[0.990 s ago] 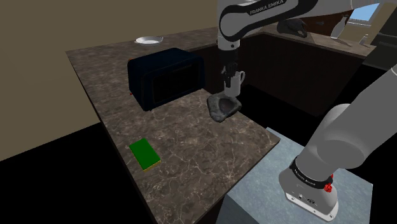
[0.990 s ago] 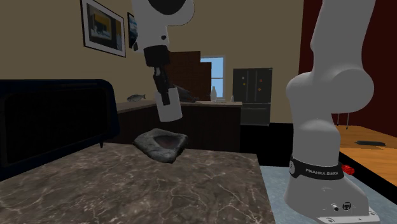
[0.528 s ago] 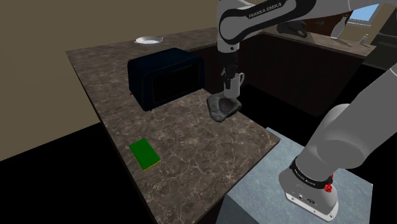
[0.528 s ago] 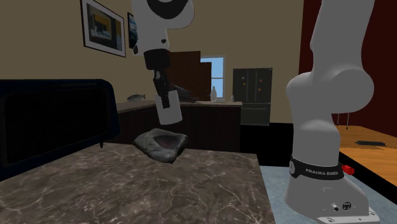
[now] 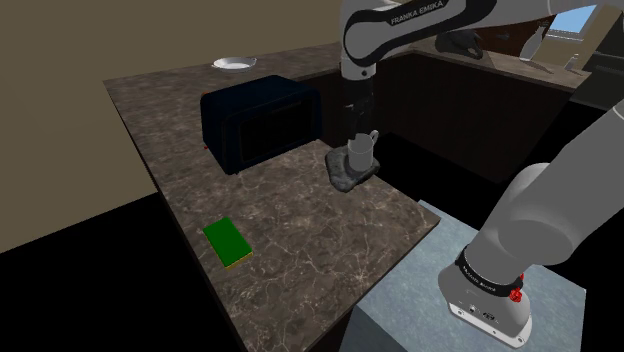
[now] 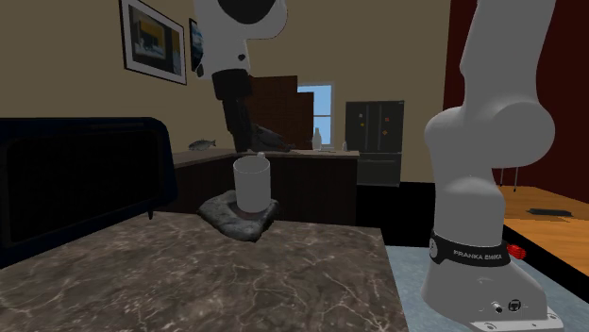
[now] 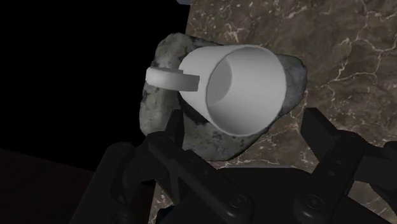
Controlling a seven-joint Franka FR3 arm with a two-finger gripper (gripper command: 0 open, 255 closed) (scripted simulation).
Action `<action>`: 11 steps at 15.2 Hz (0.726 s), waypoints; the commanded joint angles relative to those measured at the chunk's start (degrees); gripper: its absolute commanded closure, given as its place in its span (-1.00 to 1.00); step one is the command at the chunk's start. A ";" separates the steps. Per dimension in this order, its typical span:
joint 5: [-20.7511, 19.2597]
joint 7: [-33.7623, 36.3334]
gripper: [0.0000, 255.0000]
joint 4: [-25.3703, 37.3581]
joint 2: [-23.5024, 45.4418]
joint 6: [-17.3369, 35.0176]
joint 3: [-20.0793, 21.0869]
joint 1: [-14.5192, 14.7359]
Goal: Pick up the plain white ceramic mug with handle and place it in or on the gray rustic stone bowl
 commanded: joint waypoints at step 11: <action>0.19 -0.15 -1.00 6.12 -0.16 -6.30 0.21 0.15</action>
